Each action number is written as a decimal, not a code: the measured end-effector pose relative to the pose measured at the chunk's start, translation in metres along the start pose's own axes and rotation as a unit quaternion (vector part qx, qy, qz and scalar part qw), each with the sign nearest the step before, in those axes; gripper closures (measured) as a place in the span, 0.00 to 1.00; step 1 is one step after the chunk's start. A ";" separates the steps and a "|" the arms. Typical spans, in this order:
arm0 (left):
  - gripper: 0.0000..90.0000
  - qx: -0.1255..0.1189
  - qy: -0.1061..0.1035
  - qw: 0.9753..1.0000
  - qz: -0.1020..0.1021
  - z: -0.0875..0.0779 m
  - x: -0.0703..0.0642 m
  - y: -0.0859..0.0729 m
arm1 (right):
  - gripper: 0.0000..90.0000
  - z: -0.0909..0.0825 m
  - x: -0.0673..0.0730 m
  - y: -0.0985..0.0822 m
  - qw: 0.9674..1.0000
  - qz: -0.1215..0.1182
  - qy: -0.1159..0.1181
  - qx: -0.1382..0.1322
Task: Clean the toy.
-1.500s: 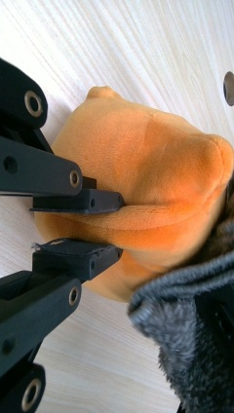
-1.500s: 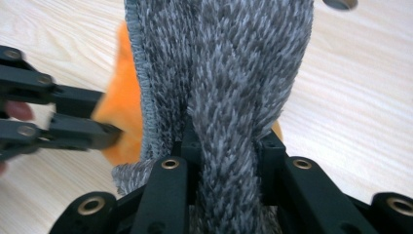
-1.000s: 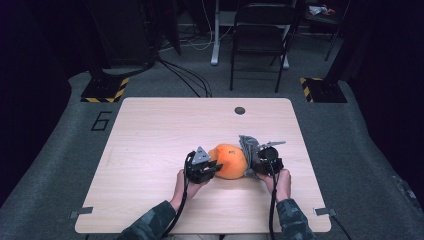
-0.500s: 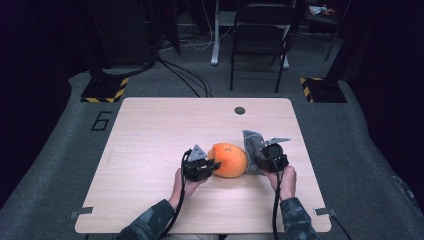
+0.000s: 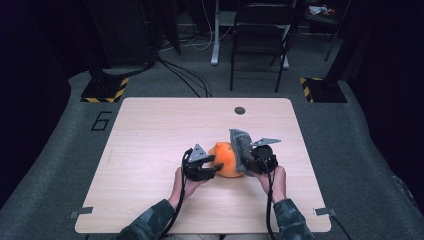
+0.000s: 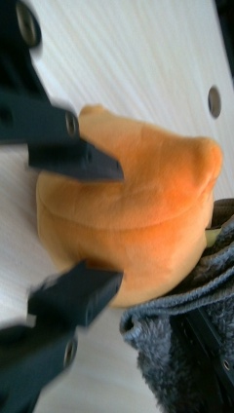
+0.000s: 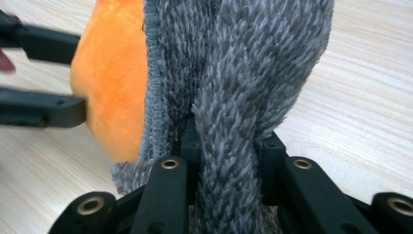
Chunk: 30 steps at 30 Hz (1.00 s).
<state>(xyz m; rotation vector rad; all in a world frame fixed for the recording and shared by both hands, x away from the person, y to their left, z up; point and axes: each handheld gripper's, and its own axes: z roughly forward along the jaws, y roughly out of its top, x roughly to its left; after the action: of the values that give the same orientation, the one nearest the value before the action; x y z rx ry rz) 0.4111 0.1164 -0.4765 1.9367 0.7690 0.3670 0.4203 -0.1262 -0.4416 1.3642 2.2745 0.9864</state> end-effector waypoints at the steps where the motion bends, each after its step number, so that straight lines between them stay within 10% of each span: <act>1: 0.41 -0.003 0.000 1.000 0.005 -0.002 0.000 0.001 | 0.80 0.000 -0.001 0.000 1.000 -0.001 -0.002 0.001; 9: 0.37 0.021 0.003 0.999 0.026 0.008 -0.005 -0.007 | 0.80 0.002 -0.006 -0.001 1.000 0.003 -0.008 0.001; 16: 0.75 0.015 0.015 0.999 0.035 0.013 -0.004 -0.013 | 0.80 0.002 -0.008 -0.002 1.000 0.009 -0.008 -0.007; 21: 0.84 0.019 0.020 0.999 0.024 0.010 -0.003 -0.012 | 0.81 -0.004 -0.004 0.004 1.000 0.010 -0.012 -0.012; 30: 0.85 0.019 0.007 1.000 -0.013 0.005 -0.007 -0.012 | 0.81 -0.017 0.055 0.035 0.999 -0.042 0.011 -0.029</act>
<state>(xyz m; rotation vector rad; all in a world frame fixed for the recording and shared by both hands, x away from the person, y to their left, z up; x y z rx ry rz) 0.4046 0.1124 -0.4891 1.9591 0.8157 0.3524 0.4060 -0.0749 -0.4004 1.2297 2.2817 1.0360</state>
